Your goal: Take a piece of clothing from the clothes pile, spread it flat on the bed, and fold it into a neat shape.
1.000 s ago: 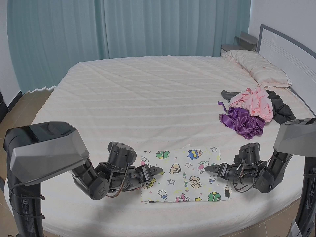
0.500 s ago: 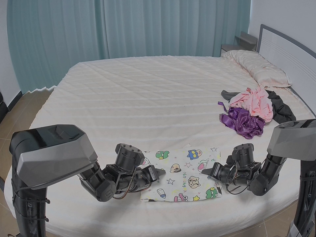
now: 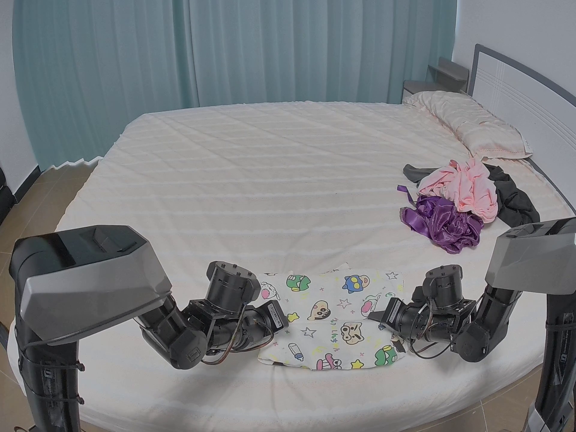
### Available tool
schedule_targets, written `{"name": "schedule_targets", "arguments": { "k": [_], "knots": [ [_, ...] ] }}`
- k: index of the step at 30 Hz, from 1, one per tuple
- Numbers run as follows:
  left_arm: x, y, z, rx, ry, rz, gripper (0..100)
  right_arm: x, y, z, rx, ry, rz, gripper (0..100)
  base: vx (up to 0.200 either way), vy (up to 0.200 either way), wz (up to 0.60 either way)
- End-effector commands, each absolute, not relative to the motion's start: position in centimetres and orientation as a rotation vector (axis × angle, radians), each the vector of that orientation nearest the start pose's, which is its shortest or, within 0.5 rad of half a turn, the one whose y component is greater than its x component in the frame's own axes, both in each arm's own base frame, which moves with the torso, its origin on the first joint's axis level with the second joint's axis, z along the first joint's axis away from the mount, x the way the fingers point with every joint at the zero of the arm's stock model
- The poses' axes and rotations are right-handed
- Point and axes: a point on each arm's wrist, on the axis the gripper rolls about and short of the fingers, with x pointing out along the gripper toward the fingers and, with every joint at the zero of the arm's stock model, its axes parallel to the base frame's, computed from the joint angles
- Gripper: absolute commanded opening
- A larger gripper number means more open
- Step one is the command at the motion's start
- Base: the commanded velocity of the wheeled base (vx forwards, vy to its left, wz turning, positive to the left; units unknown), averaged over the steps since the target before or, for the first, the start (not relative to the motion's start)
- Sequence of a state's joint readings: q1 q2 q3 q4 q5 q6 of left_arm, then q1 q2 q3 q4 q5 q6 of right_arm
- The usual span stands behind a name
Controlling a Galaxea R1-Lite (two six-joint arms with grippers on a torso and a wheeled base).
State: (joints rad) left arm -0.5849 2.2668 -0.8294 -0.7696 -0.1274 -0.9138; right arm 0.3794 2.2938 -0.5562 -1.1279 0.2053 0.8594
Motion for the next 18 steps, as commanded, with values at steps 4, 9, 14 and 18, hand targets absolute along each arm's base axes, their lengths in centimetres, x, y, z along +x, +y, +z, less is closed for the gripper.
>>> {"name": "schedule_targets", "arguments": {
  "k": [4, 9, 14, 18],
  "knots": [
    [30.15, -20.42, 1.50, -0.700, 0.905, -0.333, 0, 29.84, 12.40, -2.03, 0.760, 0.813, 0.253, 0, 0.000, 0.000, 0.00],
    [30.27, -20.42, 1.35, -0.698, 0.903, -0.333, 0, 29.84, 12.40, -2.03, 0.760, 0.813, 0.253, 0, 0.000, 0.000, 0.00],
    [30.30, -20.31, 1.20, -0.696, 0.907, -0.327, 0, 29.80, 12.39, -2.05, 0.759, 0.814, 0.253, 0, 0.000, 0.000, 0.00],
    [30.32, -20.33, 1.23, -0.696, 0.906, -0.328, 0, 29.80, 12.39, -2.10, 0.759, 0.815, 0.252, 0, 0.000, 0.000, 0.00]
  ]
}}
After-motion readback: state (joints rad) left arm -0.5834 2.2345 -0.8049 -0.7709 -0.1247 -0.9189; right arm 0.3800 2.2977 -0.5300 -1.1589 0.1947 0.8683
